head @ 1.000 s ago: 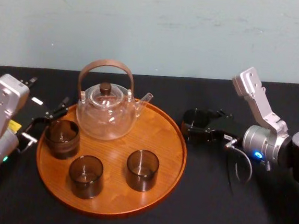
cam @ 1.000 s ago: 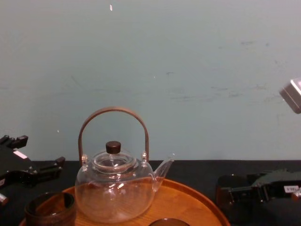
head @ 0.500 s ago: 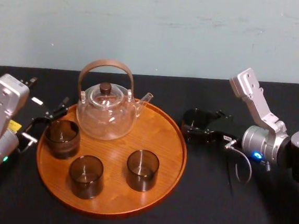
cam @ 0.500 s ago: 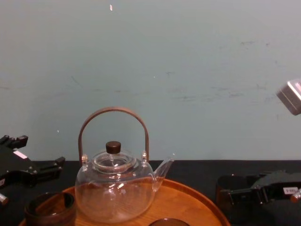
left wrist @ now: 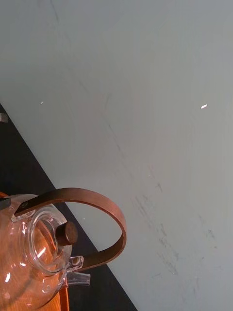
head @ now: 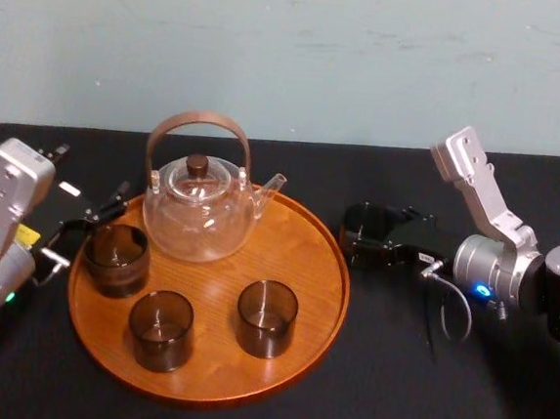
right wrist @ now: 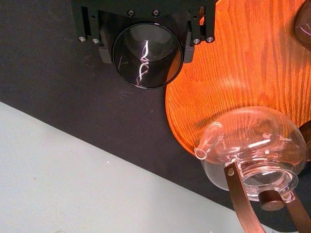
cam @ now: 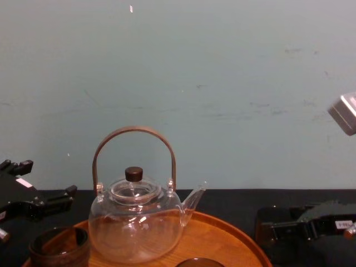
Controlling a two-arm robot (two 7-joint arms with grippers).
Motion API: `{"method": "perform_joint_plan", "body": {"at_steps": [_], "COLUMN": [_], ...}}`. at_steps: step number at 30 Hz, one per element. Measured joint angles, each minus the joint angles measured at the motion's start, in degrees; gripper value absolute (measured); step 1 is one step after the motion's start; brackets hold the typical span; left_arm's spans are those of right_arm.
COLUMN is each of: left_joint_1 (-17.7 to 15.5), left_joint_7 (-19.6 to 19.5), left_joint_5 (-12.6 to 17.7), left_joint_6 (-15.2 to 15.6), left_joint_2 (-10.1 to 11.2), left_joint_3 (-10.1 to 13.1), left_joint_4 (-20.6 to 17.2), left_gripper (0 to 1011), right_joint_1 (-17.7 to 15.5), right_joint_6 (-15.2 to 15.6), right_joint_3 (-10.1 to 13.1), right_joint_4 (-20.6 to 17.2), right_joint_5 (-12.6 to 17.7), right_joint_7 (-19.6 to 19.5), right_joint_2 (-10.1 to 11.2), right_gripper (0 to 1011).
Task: Pick up the glass from the table and place it on the tray.
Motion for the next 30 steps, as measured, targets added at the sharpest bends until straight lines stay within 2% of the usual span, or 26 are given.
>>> {"method": "perform_joint_plan", "body": {"at_steps": [15,30], "left_joint_1": [0.00,0.00], "left_joint_7": [0.00,0.00], "left_joint_5": [0.00,0.00], "left_joint_6": [0.00,0.00], "left_joint_2": [0.00,0.00], "left_joint_3": [0.00,0.00], "left_joint_4": [0.00,0.00], "left_gripper": [1001,1001], "right_joint_1": [-0.33,-2.84], "right_joint_6": [-0.10,-0.67], "right_joint_3": [0.34,2.94], "right_joint_4": [-0.45,-8.30], "right_joint_5": [0.33,2.55], "right_joint_7": [0.15,0.37], "right_joint_2": [0.17,3.16], "right_gripper": [883,883]}}
